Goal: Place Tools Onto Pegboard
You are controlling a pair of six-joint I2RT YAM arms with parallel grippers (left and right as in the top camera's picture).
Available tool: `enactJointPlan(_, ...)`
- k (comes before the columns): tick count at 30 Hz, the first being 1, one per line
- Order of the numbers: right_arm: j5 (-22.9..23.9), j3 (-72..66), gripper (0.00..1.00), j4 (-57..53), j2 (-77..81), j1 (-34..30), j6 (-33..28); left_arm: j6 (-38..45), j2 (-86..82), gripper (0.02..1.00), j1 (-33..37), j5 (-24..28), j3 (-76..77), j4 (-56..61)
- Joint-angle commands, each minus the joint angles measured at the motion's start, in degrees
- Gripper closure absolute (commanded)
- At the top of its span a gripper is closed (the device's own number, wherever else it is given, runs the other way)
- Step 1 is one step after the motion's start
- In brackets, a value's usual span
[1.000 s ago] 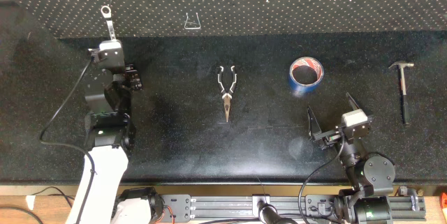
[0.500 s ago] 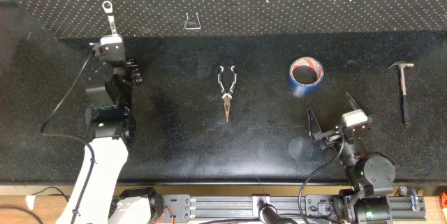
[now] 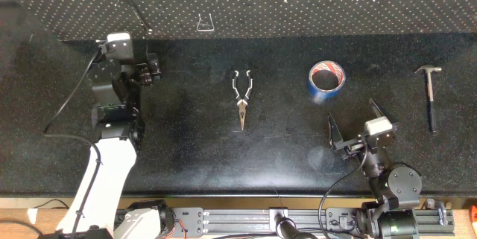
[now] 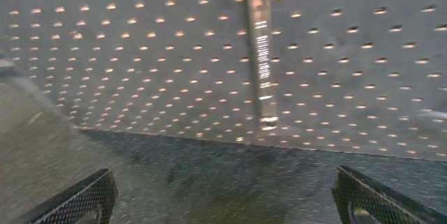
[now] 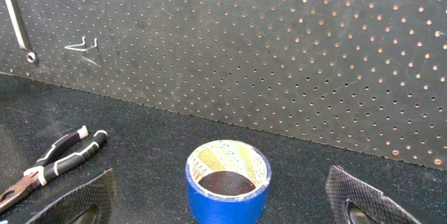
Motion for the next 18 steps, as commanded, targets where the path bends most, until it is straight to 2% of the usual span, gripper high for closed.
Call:
enactJointPlan(1,-0.2,-0.2,0.025,-0.2,-0.4,0.4,0.9,0.0,-4.2,0.023,-2.1,-5.7,1.5,-9.0)
enactJointPlan(2,-0.2,-0.2,0.025,-0.2,-0.4,0.4,0.9,0.0,-6.7,0.023,-4.0,-5.7,1.5,-11.8)
enactJointPlan(3,-0.2,-0.2,0.025,-0.1,-0.4,0.4,0.9,0.7,-9.9,0.025,-6.3,-9.4,1.5,-14.0)
enactJointPlan(4,-0.2,-0.2,0.025,-0.1,-0.4,0.4,0.9,0.7,-11.9,0.025,-7.4,-10.4,1.5,-15.7)
enactJointPlan(8,-0.2,-0.2,0.025,-0.1,-0.4,0.4,0.9,-0.1,-14.3,0.025,-8.4,-9.9,1.5,-19.5)
enactJointPlan(9,-0.2,-0.2,0.025,-0.1,-0.4,0.4,0.9,-5.3,-14.2,0.023,-9.2,-4.5,1.5,-20.2)
enactJointPlan(10,-0.2,-0.2,0.027,-0.1,-0.4,0.4,0.9,-12.1,-14.1,0.020,-11.7,-4.6,1.7,-24.4)
enactJointPlan(14,-0.2,-0.2,0.025,-0.1,-0.4,0.4,0.9,-23.7,-11.9,0.023,-23.1,-7.3,6.8,-40.4)
enactJointPlan(16,-0.2,-0.2,0.027,-0.1,-0.4,0.4,0.9,-31.8,-3.4,0.023,-29.7,-8.4,16.0,-50.3)
enactJointPlan(18,-0.2,-0.2,0.025,-0.1,-0.4,0.4,0.9,-33.6,6.5,0.023,-34.2,-7.4,26.0,-56.8)
